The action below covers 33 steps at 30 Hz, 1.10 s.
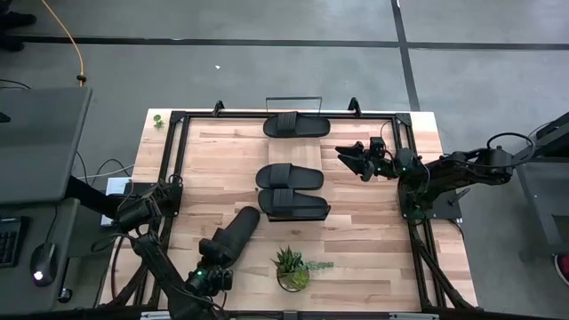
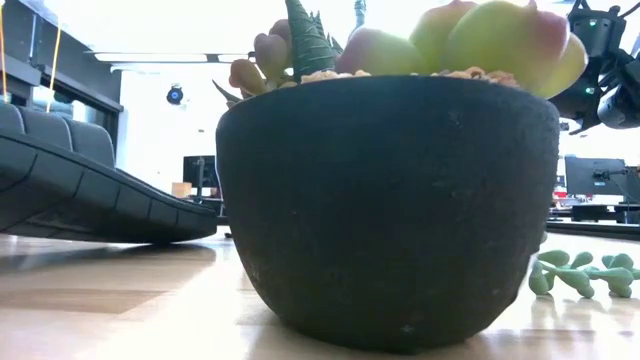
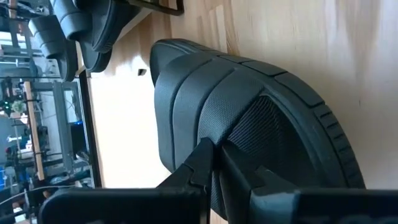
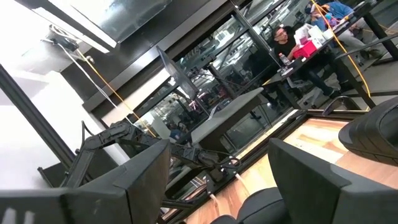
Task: Pick and place slides into the shelf
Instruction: Put the black slide on the shelf
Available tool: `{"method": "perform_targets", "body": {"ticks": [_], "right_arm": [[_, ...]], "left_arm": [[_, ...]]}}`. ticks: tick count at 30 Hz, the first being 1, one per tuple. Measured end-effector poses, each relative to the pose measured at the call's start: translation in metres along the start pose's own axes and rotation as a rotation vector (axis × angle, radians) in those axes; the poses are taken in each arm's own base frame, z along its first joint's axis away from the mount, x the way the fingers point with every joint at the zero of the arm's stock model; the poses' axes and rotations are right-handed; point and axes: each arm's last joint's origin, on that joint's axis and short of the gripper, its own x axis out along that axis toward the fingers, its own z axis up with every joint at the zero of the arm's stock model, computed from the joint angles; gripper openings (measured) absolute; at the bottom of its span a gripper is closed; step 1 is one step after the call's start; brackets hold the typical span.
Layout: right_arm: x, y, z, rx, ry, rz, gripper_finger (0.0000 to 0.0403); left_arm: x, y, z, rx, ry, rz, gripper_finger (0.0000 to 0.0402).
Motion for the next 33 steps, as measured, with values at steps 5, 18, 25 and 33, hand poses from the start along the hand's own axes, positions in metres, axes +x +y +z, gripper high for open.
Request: {"method": "perform_targets", "body": {"ticks": [5, 18, 25, 33], "right_arm": [[0.000, 0.000, 0.000, 0.012, 0.001, 0.001, 0.0259], [0.018, 0.010, 0.001, 0.064, 0.093, 0.113, 0.0259], [0.029, 0.013, -0.003, 0.074, 0.168, 0.100, 0.0259], [0.030, 0.011, -0.005, 0.068, 0.196, 0.076, 0.0259]], "left_arm": [[0.000, 0.000, 0.000, 0.035, 0.003, -0.002, 0.0009], [-0.003, 0.010, 0.002, 0.108, -0.030, 0.002, 0.0003], [-0.016, 0.030, 0.001, 0.082, -0.083, -0.023, 0.0002], [-0.025, 0.045, -0.001, 0.082, -0.126, -0.038, 0.0001]]}}
